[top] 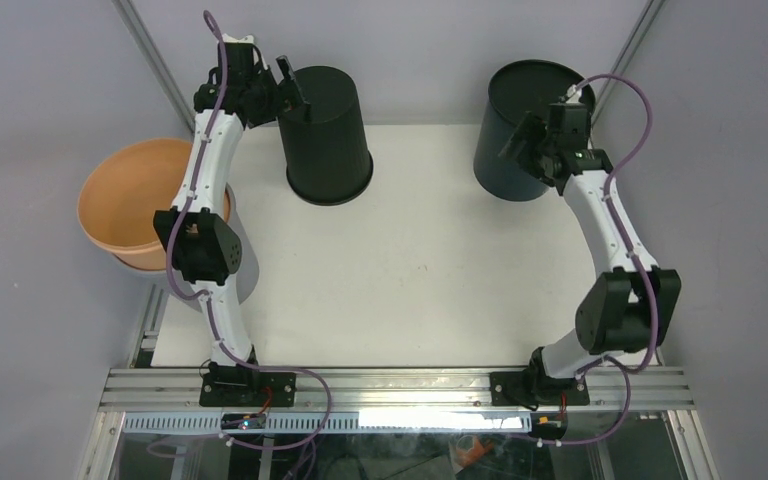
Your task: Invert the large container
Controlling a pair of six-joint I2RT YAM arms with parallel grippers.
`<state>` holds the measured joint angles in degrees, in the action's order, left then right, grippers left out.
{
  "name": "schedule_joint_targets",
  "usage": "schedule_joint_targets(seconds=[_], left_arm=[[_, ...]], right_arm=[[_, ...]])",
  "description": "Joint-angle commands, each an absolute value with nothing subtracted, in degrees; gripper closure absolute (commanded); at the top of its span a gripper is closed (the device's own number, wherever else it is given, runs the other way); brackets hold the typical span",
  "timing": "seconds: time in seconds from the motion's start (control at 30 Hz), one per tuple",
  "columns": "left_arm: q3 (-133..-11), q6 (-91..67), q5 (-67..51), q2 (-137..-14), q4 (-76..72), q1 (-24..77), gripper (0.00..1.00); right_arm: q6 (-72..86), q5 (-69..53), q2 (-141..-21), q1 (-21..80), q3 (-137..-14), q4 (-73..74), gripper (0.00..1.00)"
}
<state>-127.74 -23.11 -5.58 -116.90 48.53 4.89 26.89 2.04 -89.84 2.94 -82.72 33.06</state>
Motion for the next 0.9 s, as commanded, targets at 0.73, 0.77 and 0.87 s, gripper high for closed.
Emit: schedule_joint_targets(seconds=[0.73, 0.77, 0.87], left_arm=[[-140.10, -21.17, -20.80, -130.26, 37.58, 29.41, 0.01], [-141.16, -21.37, -21.02, -130.95, 37.16, 30.03, 0.01], [-142.17, -22.59, -22.33, -132.54, 34.86, 30.90, 0.01]], right_arm=[[25.67, -0.77, -68.13, 3.13, -78.34, 38.15, 0.14], [26.01, -1.13, -68.16, 3.12, -78.35, 38.20, 0.15], [26.41, -2.53, -67.78, 3.15, -77.90, 37.68, 0.15]])
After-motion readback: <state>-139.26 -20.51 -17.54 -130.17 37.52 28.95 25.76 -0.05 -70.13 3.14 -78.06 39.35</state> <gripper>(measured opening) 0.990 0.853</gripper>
